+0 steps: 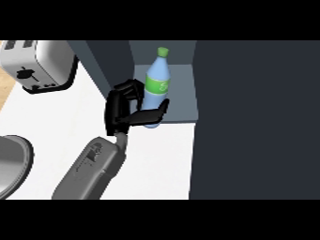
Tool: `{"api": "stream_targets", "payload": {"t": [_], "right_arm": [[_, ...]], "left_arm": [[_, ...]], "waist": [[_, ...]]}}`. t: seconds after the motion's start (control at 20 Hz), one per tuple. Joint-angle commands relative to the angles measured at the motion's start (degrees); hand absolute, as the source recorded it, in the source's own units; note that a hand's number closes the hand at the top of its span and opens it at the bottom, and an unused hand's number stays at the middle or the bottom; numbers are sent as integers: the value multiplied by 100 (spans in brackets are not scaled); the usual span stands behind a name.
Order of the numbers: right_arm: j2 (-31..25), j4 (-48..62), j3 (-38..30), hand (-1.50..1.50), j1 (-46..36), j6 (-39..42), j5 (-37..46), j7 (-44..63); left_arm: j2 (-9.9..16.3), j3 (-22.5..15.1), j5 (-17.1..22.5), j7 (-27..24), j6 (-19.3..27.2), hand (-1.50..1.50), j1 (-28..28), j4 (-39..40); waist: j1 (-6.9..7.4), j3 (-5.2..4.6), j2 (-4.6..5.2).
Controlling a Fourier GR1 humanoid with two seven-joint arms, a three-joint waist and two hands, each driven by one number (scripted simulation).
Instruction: Pick up the bottled water, place it into the cabinet and close the cabinet
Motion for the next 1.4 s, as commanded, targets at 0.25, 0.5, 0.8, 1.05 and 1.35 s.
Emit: {"api": "stream_targets", "payload": {"t": [0.25,0.5,0.8,1.05,1.35], "right_arm": [[-78,65,57,-150,-16,121,-21,-2],[-21,179,19,-150,-58,72,9,-79],[-143,76,-40,-150,-233,163,-163,74],[10,259,28,-150,-296,-9,-1,44],[-53,231,63,-150,-69,208,-161,-150]], "left_arm": [[284,108,-434,422,183,150,-1657,1171],[397,-3,-513,537,336,150,-1654,1285],[297,181,-794,188,468,150,-2510,2728],[198,373,-1040,-341,598,150,-3018,4014],[302,695,-1054,-837,701,-150,-3244,4843]], "waist": [[-359,-2,173],[-371,-5,183],[-378,-8,226],[-291,-10,211],[-382,-12,244]]}}
